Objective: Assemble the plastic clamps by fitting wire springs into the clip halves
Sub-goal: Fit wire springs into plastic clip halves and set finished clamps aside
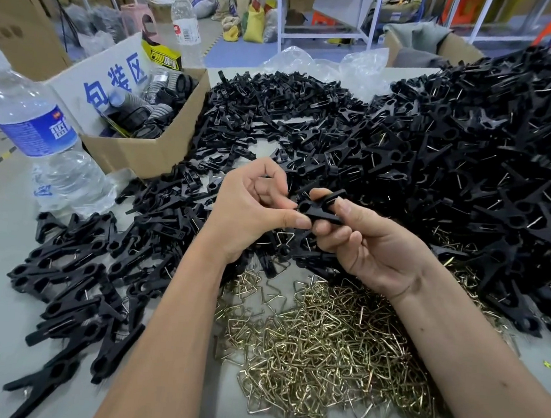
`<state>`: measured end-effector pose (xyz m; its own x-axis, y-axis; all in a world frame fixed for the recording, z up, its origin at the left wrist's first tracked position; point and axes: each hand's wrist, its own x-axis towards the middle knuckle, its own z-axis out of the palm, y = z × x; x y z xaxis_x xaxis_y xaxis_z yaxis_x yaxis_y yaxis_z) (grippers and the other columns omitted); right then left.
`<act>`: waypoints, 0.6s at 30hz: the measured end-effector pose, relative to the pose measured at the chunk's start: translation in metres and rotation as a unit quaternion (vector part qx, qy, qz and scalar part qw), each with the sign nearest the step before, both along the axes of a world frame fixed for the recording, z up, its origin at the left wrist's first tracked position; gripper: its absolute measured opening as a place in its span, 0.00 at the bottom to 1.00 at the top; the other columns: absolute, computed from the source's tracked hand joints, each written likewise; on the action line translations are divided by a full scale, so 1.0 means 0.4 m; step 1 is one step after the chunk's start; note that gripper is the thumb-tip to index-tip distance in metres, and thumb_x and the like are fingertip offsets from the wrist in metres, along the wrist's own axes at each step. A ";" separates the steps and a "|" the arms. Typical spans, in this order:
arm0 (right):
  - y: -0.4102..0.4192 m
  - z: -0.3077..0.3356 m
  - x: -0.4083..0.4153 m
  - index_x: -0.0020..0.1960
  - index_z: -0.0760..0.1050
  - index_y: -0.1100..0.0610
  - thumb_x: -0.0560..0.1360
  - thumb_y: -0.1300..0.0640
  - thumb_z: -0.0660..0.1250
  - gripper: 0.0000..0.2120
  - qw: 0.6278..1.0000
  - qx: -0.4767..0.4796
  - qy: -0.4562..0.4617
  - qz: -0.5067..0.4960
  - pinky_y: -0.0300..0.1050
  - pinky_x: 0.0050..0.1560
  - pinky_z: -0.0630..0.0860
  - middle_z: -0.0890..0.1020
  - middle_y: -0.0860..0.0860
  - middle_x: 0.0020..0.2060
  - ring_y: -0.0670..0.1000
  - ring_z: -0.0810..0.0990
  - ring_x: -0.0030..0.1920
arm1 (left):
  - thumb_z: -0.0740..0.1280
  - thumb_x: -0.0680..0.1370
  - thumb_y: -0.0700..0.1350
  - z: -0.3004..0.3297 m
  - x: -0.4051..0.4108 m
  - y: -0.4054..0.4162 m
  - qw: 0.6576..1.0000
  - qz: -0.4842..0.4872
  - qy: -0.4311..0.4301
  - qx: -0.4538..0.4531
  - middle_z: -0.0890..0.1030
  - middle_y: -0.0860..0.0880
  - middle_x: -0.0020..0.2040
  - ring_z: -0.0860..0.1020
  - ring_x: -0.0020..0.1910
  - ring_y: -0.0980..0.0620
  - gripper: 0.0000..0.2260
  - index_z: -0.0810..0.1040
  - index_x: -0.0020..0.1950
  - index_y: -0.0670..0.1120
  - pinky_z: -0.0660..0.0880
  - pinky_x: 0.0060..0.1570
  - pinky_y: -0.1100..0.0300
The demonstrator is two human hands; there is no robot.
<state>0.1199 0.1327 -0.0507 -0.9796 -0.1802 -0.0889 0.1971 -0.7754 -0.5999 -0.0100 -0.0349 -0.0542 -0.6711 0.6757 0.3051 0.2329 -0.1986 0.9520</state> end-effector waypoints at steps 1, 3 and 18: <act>0.001 0.000 0.001 0.57 0.85 0.62 0.61 0.63 0.87 0.26 1.000 -0.005 -0.001 0.001 0.32 0.29 0.79 0.80 0.60 0.38 0.46 0.80 0.32 | 0.85 0.59 0.41 -0.001 -0.001 0.000 1.000 0.000 0.002 0.001 0.84 0.49 0.33 0.80 0.31 0.54 0.19 0.79 0.40 0.50 0.78 0.36 0.62; 0.002 0.000 0.001 0.57 0.85 0.63 0.61 0.64 0.86 0.25 1.000 -0.021 -0.004 0.004 0.32 0.28 0.79 0.79 0.60 0.38 0.46 0.79 0.31 | 0.86 0.60 0.38 -0.001 -0.004 -0.002 1.000 -0.009 0.008 -0.002 0.85 0.48 0.34 0.81 0.32 0.55 0.18 0.80 0.41 0.50 0.78 0.37 0.65; 0.037 0.055 -0.021 0.60 0.86 0.55 0.72 0.56 0.76 0.16 0.966 0.191 0.037 -0.172 0.31 0.27 0.73 0.81 0.52 0.37 0.43 0.75 0.32 | 0.82 0.69 0.39 0.025 -0.018 -0.016 0.989 0.145 -0.019 0.038 0.87 0.46 0.41 0.86 0.41 0.52 0.11 0.83 0.47 0.47 0.81 0.44 0.61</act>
<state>0.1114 0.1474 -0.0289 -0.9817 0.1901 -0.0128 -0.0871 -0.5073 -0.8573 -0.0171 -0.0413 -0.0444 -0.8452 0.4295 0.3183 0.2543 -0.2007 0.9461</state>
